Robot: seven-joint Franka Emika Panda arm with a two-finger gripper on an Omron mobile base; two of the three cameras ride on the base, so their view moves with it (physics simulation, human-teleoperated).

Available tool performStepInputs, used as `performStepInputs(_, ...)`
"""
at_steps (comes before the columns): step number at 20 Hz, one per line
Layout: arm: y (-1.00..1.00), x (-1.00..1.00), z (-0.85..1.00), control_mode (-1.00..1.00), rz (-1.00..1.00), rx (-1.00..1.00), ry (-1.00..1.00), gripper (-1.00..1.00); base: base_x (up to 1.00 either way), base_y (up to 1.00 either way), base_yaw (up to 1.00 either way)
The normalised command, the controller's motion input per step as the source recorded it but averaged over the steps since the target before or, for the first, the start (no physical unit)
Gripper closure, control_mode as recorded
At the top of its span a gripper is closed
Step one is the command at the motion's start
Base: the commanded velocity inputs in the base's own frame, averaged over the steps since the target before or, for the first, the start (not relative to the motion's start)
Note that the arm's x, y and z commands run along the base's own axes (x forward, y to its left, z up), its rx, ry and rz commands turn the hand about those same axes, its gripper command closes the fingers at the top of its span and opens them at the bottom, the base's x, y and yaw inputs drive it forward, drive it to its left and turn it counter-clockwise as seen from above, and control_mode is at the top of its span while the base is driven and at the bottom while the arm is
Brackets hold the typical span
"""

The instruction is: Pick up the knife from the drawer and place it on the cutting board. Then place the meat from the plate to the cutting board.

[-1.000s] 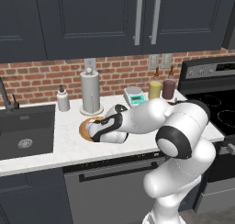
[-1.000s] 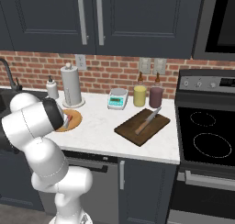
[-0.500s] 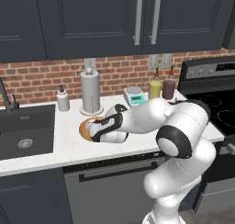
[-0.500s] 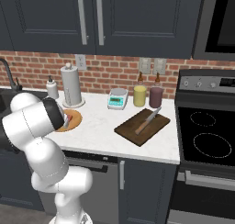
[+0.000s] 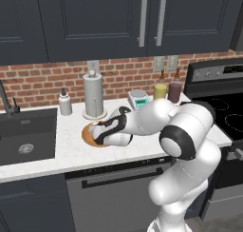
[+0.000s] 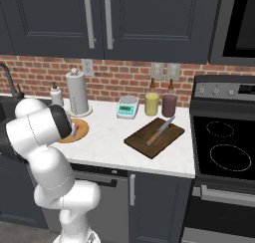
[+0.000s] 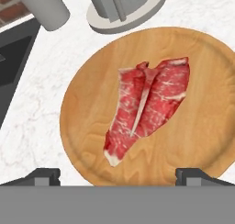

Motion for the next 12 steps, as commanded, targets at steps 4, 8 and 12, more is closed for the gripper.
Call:
performStepInputs(4,-0.06,0.12,0.00,-1.00,0.00,0.00,0.00,-1.00,0.00,0.00,0.00)
performStepInputs(8,-0.02,0.07,0.00,-1.00,0.01,0.00,0.00,-1.00,0.00,0.00,0.00)
performStepInputs(12,0.00,0.07,-0.03,-1.00,0.01,0.00,0.01,-1.00,0.00,0.00,0.00)
